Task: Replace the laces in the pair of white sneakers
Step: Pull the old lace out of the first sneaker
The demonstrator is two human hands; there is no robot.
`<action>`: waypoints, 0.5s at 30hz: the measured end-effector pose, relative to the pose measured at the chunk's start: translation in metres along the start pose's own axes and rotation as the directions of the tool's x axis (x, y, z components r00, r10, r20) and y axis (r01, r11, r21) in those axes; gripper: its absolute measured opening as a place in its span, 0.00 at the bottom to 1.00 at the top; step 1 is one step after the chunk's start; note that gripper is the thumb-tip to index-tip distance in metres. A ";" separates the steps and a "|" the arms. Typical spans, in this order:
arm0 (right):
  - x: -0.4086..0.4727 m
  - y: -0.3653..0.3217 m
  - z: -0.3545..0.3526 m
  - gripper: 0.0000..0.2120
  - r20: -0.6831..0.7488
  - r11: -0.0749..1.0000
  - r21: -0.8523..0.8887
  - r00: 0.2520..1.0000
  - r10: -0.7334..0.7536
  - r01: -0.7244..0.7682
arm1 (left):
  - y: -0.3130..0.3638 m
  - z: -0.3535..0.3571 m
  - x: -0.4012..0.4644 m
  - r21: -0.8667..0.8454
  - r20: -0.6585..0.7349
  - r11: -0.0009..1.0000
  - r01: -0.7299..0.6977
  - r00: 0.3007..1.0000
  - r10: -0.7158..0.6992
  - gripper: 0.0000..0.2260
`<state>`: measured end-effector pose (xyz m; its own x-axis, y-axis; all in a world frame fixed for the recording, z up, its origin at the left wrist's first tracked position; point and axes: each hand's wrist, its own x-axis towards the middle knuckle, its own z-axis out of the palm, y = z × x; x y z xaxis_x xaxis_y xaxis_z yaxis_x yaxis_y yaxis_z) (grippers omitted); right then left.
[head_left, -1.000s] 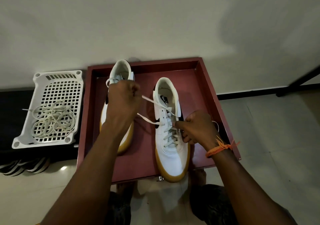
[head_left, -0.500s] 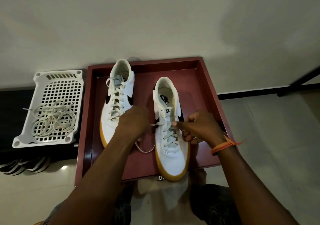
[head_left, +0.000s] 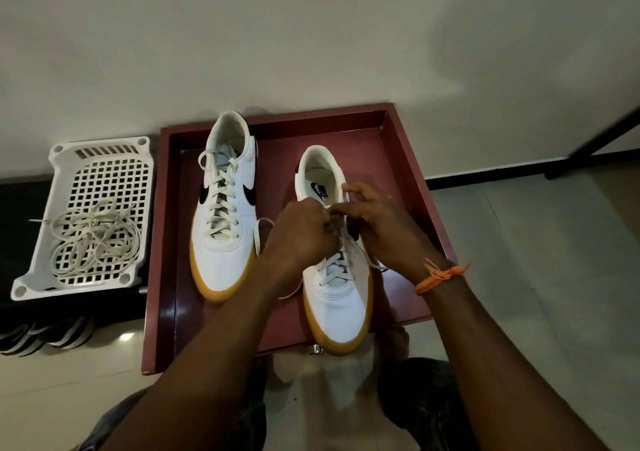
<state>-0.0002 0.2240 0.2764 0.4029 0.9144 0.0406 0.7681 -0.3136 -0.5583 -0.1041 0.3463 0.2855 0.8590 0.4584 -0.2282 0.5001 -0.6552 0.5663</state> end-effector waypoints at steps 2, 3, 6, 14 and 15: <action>0.000 0.004 -0.003 0.19 -0.035 1.000 -0.012 0.999 0.027 -0.027 | -0.002 -0.019 -0.001 -0.105 0.132 0.994 0.042 0.991 -0.028 0.05; 0.000 0.006 -0.005 0.19 -0.042 0.998 0.010 0.997 0.057 -0.057 | -0.007 -0.031 -0.002 -0.169 0.243 0.982 0.080 0.969 -0.037 0.02; 0.000 0.009 -0.004 0.21 -0.020 0.989 0.116 0.996 0.090 -0.087 | -0.027 -0.057 -0.008 -0.156 0.497 0.972 0.174 0.864 -0.075 0.07; 0.000 0.011 -0.006 0.23 0.020 0.970 0.199 0.991 0.136 -0.137 | -0.007 -0.030 -0.002 -0.054 0.041 0.997 -0.053 0.998 0.055 0.09; 0.000 0.012 -0.006 0.22 0.029 0.966 0.220 0.990 0.135 -0.138 | -0.003 -0.021 -0.001 0.018 -0.003 0.997 -0.073 0.997 0.073 0.07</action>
<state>0.0117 0.2188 0.2748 0.4887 0.8705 -0.0592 0.5761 -0.3729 -0.7273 -0.1092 0.3603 0.3006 0.8927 0.4114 -0.1839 0.4382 -0.6972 0.5674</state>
